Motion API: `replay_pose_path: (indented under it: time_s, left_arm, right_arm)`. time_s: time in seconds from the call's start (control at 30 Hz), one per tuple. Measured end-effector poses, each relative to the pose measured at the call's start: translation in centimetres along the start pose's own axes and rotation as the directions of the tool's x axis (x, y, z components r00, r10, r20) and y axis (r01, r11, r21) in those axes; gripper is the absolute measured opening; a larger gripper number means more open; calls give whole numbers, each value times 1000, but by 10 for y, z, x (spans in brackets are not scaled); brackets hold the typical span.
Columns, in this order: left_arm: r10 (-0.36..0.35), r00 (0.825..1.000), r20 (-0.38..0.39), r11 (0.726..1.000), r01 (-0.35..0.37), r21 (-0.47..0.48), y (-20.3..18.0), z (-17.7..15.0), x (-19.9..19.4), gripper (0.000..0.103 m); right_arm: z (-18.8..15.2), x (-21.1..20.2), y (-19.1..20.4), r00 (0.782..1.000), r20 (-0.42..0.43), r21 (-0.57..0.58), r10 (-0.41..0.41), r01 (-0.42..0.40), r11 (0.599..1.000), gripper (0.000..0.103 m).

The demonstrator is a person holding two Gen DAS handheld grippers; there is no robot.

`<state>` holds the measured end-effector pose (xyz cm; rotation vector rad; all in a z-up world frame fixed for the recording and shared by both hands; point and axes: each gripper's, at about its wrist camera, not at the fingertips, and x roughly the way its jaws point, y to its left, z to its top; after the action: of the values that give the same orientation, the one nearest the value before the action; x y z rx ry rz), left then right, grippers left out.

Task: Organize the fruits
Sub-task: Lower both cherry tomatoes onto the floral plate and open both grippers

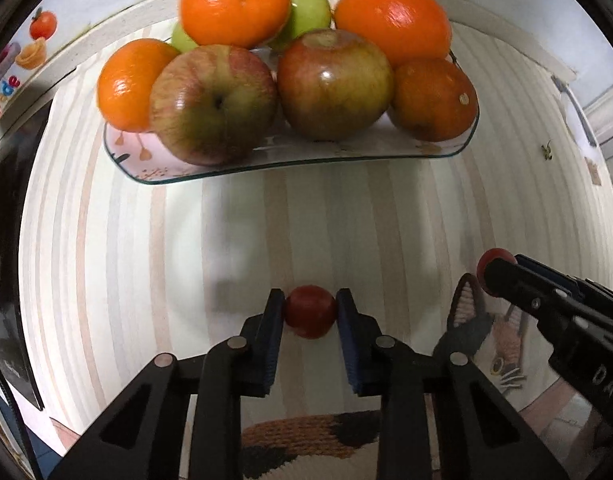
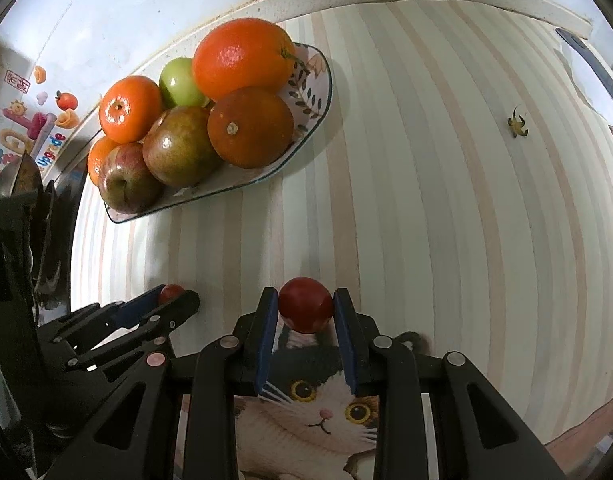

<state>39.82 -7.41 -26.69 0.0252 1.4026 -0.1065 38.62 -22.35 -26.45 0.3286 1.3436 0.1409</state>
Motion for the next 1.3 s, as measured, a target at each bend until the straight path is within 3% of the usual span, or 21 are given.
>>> replay_pose_path:
  time_s: [0.2, 0.4, 0.53, 0.63, 1.03, 1.1, 1.23, 1.3]
  left_arm:
    - [-91, 994, 64, 989, 97, -114, 47, 17, -40, 24]
    - [-175, 977, 122, 934, 204, -293, 103, 46, -71, 24]
    - [-221, 968, 120, 883, 251, -396, 136, 65, -59, 24]
    - [-241, 965, 102, 867, 261, -424, 147, 77, -46, 24]
    - [-228, 973, 22, 873, 214, -439, 149, 90, -15, 27]
    - [-220, 975, 12, 874, 203, -442, 148, 91, -15, 28]
    - [-213, 977, 10, 874, 196, -445, 148, 90, -17, 35]
    - [-207, 978, 15, 877, 192, -440, 150, 88, -22, 51]
  right_arm:
    - [24, -27, -10, 994, 49, 76, 101, -104, 992, 31]
    - [77, -40, -23, 978, 95, 149, 188, -200, 968, 31]
    - [106, -26, -27, 976, 75, 171, 205, -216, 961, 31]
    - [118, -14, -26, 979, 51, 189, 196, -202, 961, 31]
    - [128, 13, -23, 989, -40, 208, 145, -134, 969, 34]
    - [127, 13, -26, 988, -45, 217, 146, -133, 967, 47]
    - [124, 15, -31, 988, -62, 237, 143, -125, 964, 56]
    - [123, 13, -32, 988, -62, 240, 143, -124, 963, 62]
